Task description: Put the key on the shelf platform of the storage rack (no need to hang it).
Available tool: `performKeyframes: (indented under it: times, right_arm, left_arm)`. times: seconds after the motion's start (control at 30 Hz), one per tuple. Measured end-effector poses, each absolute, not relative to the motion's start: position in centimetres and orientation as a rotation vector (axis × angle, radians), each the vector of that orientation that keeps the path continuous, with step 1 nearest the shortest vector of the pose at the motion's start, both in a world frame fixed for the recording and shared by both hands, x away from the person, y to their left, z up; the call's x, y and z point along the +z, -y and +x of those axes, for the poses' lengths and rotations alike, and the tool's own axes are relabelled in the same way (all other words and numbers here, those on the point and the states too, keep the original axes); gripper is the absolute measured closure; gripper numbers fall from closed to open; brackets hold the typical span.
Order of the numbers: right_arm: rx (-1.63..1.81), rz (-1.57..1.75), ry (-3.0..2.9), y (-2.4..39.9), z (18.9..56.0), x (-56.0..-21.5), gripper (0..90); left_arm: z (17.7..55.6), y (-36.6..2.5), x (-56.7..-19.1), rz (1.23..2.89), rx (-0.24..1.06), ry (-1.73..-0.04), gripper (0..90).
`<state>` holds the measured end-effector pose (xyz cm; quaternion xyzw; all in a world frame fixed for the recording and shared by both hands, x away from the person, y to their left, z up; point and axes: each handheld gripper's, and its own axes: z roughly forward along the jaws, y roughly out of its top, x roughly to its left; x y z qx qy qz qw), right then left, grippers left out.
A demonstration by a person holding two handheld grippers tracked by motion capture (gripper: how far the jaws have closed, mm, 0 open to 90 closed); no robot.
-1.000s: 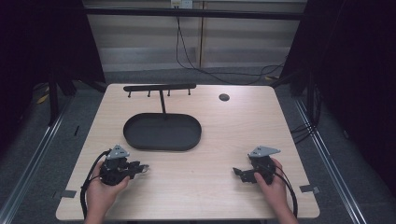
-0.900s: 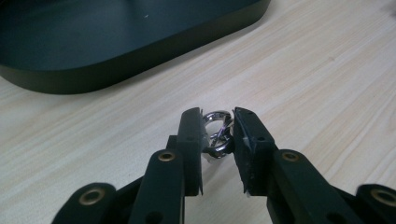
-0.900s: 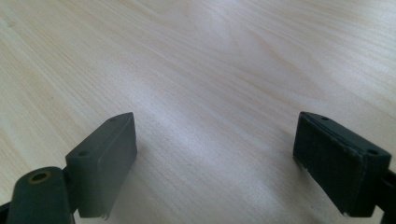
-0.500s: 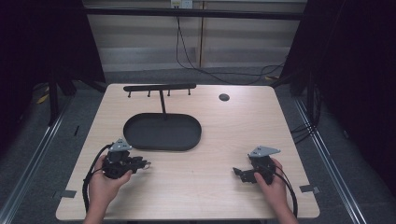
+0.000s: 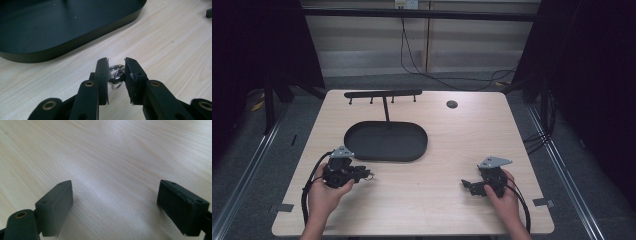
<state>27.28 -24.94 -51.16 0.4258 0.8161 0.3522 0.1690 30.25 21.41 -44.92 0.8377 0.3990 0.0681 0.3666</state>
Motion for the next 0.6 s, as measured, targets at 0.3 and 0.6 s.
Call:
performKeyframes:
  times: [0.3, 0.6]
  right_arm:
    - [1.001, 1.21, -2.32, 24.94, 27.28, -51.16, 13.0]
    - [1.001, 1.21, -2.32, 24.94, 27.29, -51.16, 13.0]
  left_arm:
    - [30.33, -21.42, -44.89, 2.161, 0.172, -1.016, 73.4]
    - [30.54, -21.19, -44.98, 2.152, 0.164, -1.026, 73.5]
